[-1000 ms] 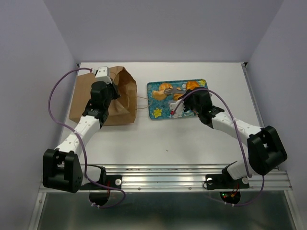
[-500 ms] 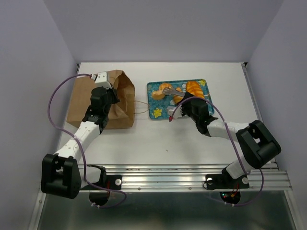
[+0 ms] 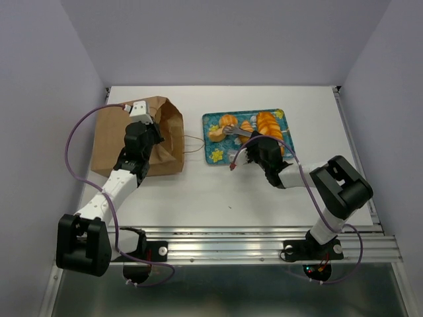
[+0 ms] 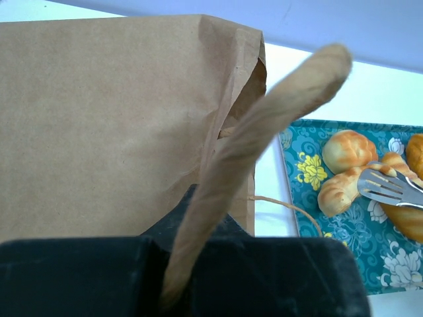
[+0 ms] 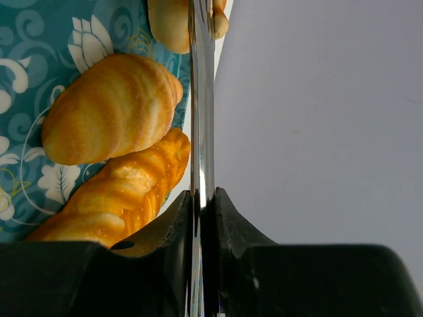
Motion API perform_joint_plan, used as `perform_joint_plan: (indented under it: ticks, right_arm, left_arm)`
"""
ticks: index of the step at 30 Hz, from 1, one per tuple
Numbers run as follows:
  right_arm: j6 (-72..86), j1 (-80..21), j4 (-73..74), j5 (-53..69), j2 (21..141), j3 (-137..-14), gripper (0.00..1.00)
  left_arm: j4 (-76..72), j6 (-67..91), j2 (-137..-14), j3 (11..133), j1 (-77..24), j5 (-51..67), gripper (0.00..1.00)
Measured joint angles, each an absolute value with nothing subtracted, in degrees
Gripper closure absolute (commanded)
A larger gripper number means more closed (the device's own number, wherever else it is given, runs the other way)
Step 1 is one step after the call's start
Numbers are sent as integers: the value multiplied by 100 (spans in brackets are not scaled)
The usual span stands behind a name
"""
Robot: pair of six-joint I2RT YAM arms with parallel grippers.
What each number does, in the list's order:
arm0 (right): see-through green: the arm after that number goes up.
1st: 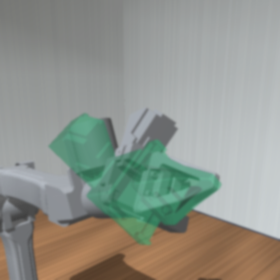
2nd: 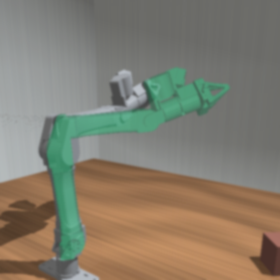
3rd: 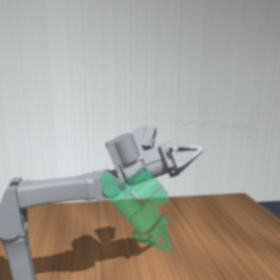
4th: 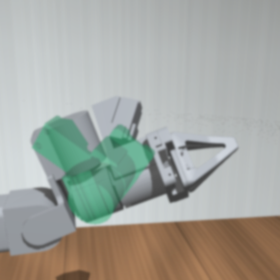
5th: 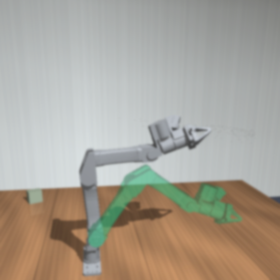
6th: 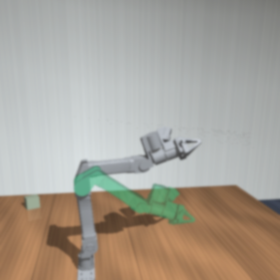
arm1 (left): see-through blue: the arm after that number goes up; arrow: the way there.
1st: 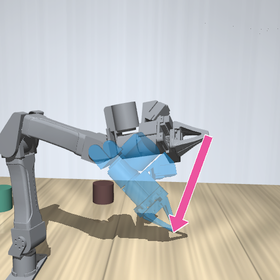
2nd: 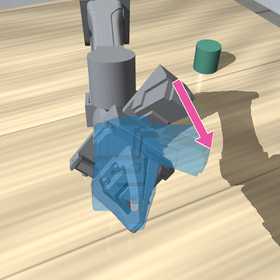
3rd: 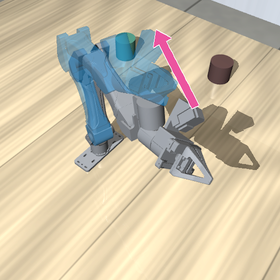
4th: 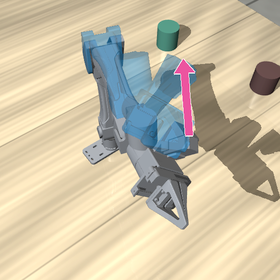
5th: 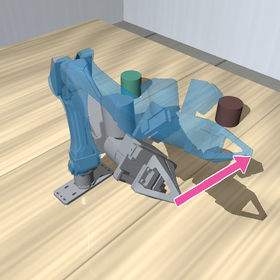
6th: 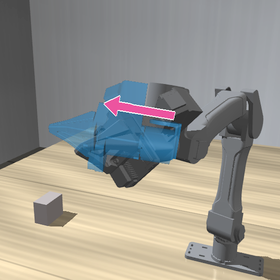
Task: Take the fake bread out of the paper bag
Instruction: Place the fake bread in the container.
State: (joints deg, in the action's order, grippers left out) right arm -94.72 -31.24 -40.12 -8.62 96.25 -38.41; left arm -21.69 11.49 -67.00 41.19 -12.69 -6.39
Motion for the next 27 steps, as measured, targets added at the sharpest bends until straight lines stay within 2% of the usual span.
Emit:
perform_joint_plan:
  ticks: [10, 15, 27]
  right_arm:
    - [-9581, -3164, -4200, -954, 9697, -3647, 69]
    - [-9577, -3177, -4110, -1037, 9515, -3479, 68]
    - [-9577, -3395, -3142, -1177, 8829, -3282, 50]
  left_arm:
    - [-2187, 1138, -6591, 3907, -1269, -751, 100]
    - [-2189, 1109, -6466, 3887, -1269, -790, 100]
    - [-2250, 1057, -6302, 3645, -1269, -880, 100]
